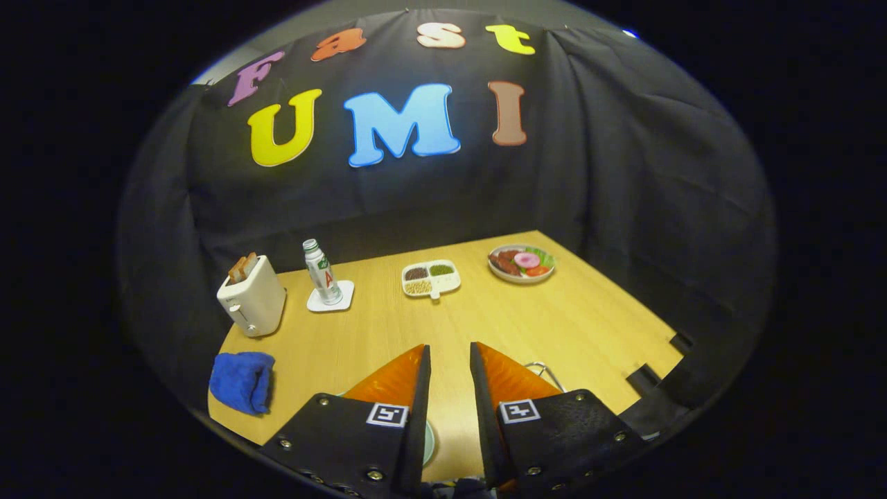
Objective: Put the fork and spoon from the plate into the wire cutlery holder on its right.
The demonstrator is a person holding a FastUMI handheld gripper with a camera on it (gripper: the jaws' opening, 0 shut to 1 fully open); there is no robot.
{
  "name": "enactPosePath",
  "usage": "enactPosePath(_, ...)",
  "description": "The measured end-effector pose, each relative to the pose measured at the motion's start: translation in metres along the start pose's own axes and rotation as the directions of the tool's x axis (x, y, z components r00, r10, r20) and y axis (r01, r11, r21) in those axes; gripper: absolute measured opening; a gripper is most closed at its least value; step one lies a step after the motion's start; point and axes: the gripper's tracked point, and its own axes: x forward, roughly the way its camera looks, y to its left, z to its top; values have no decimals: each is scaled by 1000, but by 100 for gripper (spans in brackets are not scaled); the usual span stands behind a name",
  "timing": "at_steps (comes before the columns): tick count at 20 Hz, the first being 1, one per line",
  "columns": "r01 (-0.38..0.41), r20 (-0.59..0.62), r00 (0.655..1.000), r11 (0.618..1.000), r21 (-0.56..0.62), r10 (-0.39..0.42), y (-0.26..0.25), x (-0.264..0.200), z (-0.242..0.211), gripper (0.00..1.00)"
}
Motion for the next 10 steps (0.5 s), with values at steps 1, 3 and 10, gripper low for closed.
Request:
enactPosePath(1, 18, 40, 999, 1000, -9, -18, -3, -4, 10, 34)
enactPosePath(3, 55, 95, 994, 998, -6, -54, -13, -12, 24, 34)
enactPosePath(10, 181, 172, 969, 984, -5, -177, -73, -36, 38, 34)
